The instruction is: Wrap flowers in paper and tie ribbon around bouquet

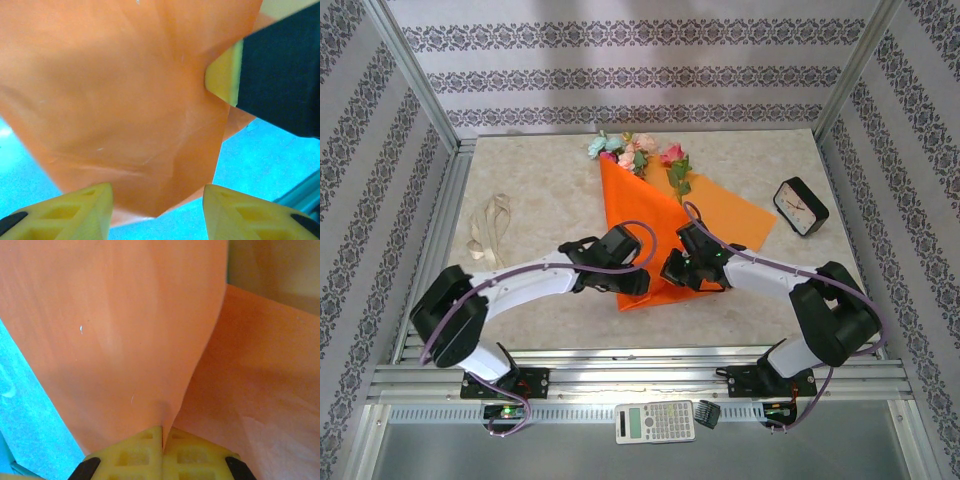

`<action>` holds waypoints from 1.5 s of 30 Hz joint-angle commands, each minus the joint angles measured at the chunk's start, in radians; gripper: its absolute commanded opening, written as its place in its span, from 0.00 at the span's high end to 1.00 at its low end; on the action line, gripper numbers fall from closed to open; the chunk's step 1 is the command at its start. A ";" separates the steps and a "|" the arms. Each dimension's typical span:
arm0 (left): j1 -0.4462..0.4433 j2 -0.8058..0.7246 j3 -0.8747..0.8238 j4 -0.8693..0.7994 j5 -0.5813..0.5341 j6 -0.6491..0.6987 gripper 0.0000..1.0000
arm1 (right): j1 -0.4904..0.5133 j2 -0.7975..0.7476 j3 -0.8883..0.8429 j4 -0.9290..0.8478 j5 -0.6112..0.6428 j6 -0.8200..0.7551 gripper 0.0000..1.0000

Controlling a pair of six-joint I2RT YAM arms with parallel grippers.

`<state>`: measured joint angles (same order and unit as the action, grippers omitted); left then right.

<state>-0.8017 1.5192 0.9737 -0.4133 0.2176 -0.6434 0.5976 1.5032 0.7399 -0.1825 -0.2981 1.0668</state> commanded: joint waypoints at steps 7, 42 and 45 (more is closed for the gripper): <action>0.096 0.076 -0.058 0.033 0.135 -0.206 0.58 | -0.014 0.064 0.035 -0.067 0.028 -0.111 1.00; 0.208 0.077 -0.364 0.751 0.194 -0.450 0.87 | -0.056 0.192 0.007 -0.061 0.049 -0.263 1.00; 0.217 0.059 -0.378 0.768 0.186 -0.453 1.00 | -0.064 0.194 0.000 -0.061 0.045 -0.274 1.00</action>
<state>-0.5999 1.5959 0.6037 0.2161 0.4122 -1.0790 0.5510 1.6344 0.7822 -0.2409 -0.3157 0.8288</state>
